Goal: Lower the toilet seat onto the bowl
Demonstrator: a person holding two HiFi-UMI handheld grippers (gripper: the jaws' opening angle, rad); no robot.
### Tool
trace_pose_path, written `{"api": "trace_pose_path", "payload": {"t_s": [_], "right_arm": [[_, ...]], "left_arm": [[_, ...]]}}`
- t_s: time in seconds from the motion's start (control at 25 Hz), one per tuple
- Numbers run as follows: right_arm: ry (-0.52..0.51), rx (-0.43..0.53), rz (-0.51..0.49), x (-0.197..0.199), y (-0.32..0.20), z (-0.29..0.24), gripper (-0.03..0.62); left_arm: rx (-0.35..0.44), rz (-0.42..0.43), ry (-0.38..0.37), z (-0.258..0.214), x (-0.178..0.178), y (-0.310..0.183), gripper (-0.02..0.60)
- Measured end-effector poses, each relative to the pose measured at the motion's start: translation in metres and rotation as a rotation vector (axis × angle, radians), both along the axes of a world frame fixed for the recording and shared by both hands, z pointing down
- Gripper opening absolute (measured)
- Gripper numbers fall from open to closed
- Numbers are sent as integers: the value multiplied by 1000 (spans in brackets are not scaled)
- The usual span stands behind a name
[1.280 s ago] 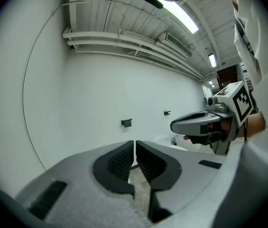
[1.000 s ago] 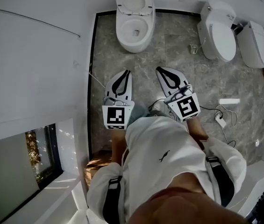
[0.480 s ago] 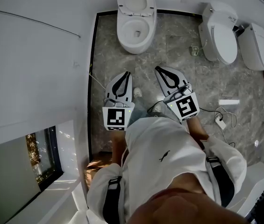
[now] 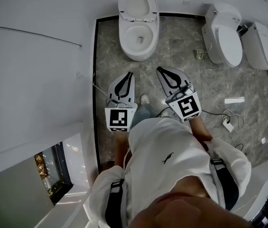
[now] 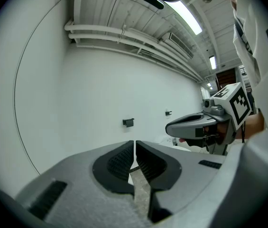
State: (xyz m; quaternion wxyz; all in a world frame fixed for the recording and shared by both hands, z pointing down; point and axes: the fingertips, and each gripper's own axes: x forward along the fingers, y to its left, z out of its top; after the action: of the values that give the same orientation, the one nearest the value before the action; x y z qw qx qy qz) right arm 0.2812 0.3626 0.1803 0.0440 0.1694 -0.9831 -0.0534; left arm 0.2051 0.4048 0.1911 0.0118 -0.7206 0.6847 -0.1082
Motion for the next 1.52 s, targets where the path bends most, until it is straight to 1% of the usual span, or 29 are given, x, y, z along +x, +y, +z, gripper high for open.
{"api": "trace_pose_path", "payload": {"t_s": [0.12, 0.4, 0.6, 0.76, 0.96, 1.16, 1.52], "right_arm": [[7, 4, 12, -17, -15, 0, 31], [18, -26, 65, -54, -46, 7, 31], [28, -13, 86, -84, -61, 6, 31], [29, -5, 118, -102, -74, 6, 31], [30, -6, 139, -109, -86, 4, 31], [36, -5, 151, -119, -96, 9, 31], [39, -27, 164, -127, -140, 15, 31]], "left_arm": [[4, 10, 8, 0, -16, -15, 37], [0, 30, 30, 1, -58, -48, 37], [3, 49, 49, 4, -91, -68, 34], [1, 81, 42, 3, -111, -82, 29], [7, 96, 45, 0, -119, -96, 29], [4, 111, 49, 6, -127, -108, 29], [-11, 117, 46, 9, -138, -151, 29]]}}
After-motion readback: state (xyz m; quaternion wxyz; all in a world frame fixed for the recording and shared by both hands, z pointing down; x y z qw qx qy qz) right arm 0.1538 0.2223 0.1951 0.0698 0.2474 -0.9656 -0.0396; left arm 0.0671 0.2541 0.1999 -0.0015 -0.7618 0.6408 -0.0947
